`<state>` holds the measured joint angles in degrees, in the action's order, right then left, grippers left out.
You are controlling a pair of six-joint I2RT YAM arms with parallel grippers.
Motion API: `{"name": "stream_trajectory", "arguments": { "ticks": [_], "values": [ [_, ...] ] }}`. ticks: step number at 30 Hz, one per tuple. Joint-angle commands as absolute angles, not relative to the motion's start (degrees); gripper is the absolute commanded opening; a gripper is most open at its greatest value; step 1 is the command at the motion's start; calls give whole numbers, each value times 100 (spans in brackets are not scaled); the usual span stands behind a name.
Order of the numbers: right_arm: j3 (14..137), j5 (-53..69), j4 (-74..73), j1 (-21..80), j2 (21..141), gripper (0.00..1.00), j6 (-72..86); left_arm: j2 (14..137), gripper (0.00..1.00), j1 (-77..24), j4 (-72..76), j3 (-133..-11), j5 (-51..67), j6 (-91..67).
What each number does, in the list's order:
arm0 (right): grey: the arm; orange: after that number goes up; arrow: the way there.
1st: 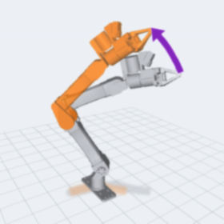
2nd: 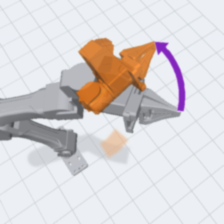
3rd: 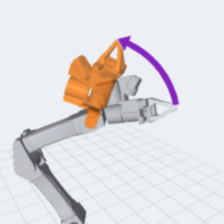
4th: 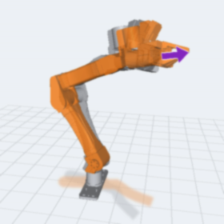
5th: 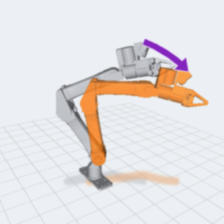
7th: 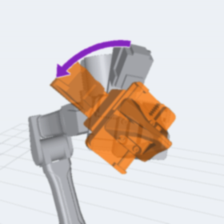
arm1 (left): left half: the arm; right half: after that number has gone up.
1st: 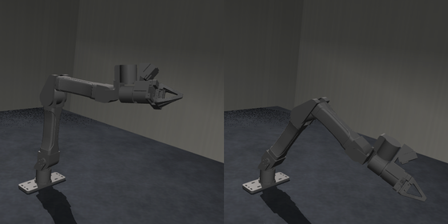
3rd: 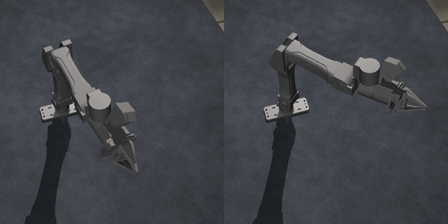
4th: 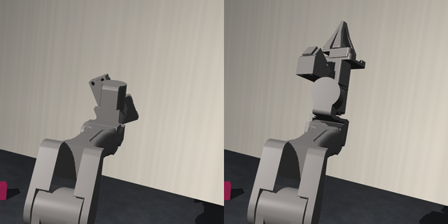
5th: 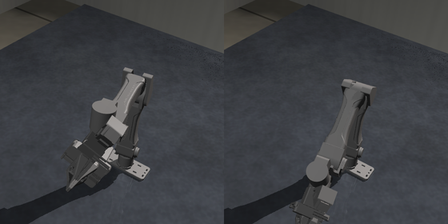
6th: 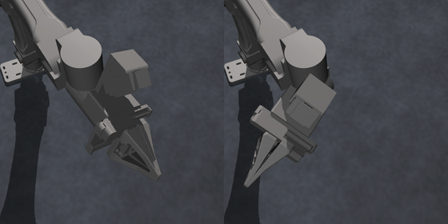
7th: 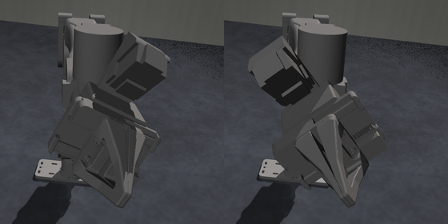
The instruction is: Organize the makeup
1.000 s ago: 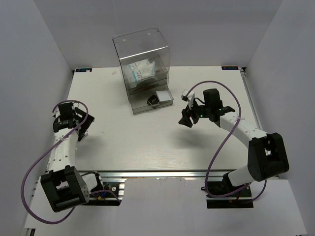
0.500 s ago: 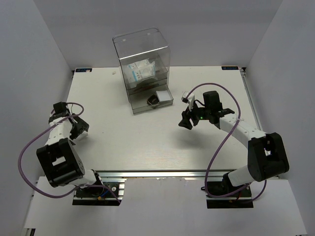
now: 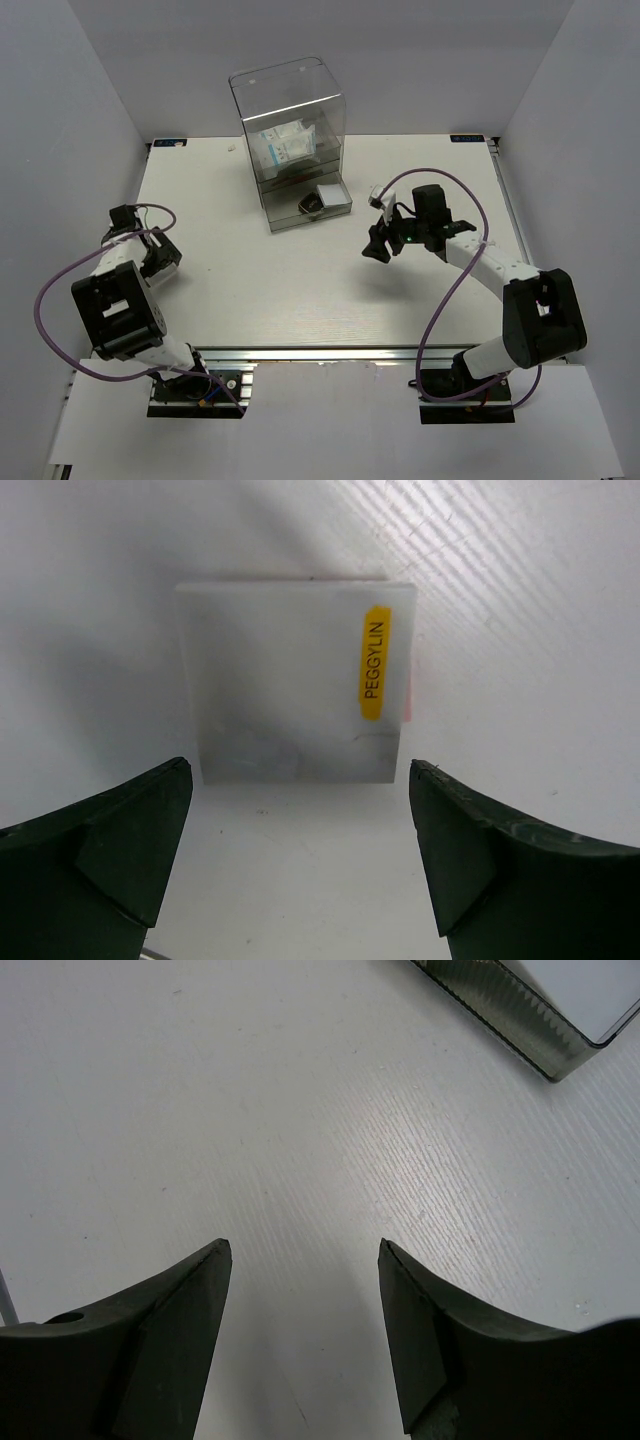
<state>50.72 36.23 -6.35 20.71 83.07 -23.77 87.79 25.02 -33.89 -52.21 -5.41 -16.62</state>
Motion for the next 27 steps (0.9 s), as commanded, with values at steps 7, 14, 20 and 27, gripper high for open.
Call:
{"name": "stream_trajectory", "arguments": {
  "ticks": [7, 14, 20, 27],
  "values": [
    [5238, 3718, -677, 2100, 8499, 66, -2329, 9131, 98, 2531, -3023, -5502, -404, -1424],
    [5265, 3700, -721, 2092, 8473, 67, -2347, 9167, 92, 2531, -2997, -5502, -536, -1520],
    [5238, 3691, -738, 2101, 8455, 66, -2355, 9062, 77, 2531, -2971, -5511, -527, -1731],
    [5151, 3691, -721, 2092, 8411, 67, -2364, 8737, 49, 2531, -2979, -5458, -326, -1828]
  ]
}}
